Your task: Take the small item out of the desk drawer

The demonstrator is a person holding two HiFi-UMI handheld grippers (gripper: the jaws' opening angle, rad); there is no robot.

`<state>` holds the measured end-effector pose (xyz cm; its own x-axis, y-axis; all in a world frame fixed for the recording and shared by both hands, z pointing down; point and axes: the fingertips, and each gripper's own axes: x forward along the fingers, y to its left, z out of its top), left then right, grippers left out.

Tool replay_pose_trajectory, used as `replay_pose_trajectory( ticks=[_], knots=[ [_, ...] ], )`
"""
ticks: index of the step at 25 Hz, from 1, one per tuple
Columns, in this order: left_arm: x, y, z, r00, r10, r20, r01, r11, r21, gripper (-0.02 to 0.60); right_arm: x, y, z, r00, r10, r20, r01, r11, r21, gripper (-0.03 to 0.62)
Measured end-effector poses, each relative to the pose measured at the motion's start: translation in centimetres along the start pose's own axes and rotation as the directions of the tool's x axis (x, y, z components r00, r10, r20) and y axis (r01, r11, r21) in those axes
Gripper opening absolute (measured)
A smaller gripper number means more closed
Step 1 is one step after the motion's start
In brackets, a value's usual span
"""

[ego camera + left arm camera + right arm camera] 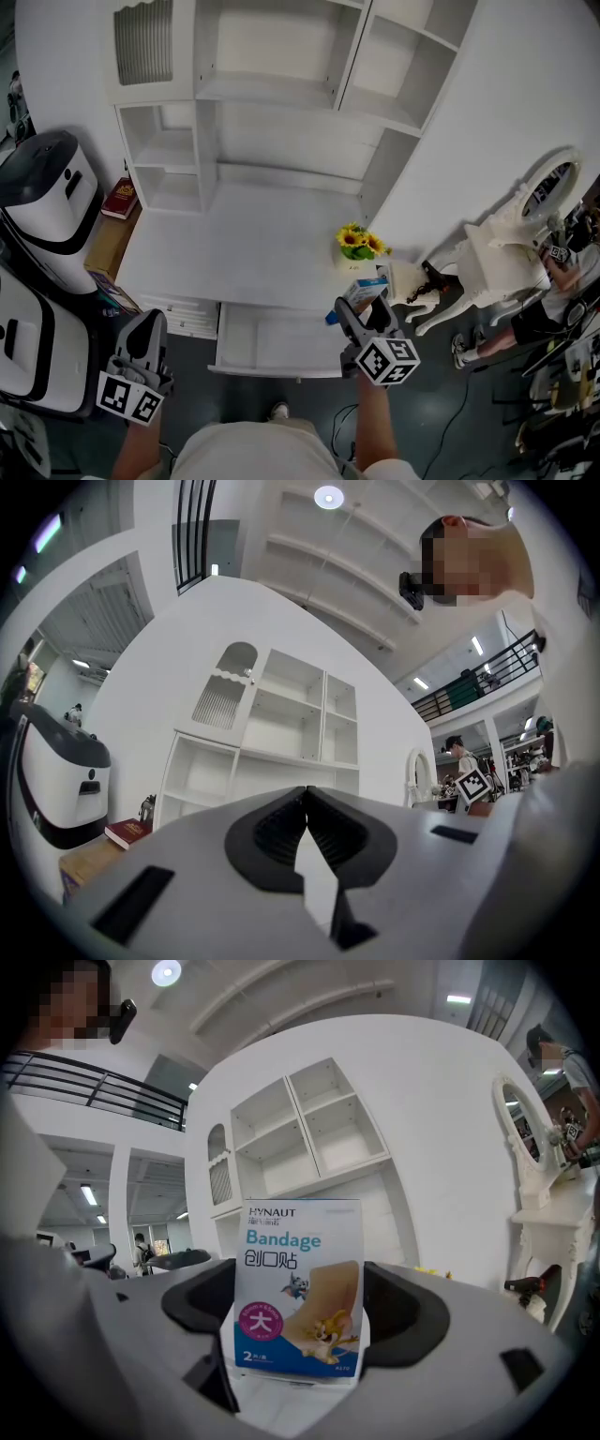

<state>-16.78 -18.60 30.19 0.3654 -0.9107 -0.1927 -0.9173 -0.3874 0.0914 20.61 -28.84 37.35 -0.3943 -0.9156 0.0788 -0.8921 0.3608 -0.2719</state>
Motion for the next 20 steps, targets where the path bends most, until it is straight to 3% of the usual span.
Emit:
replay_pose_trajectory(
  ticks=[7,20],
  knots=[
    [-0.2,0.8,1.1,1.000,0.023,0.019,-0.024,0.999,0.030,0.017,-1.9,0.5,3.6,0.996,0.018,0.088,-0.017,1.000,-0.008,0.430],
    [0.5,1.2,1.8,0.999,0.048,0.013,-0.048,0.998,0.027,0.017,-5.3,1.3,7.9,0.986,0.012,0.165,-0.007,1.000,-0.031,0.430]
  ],
)
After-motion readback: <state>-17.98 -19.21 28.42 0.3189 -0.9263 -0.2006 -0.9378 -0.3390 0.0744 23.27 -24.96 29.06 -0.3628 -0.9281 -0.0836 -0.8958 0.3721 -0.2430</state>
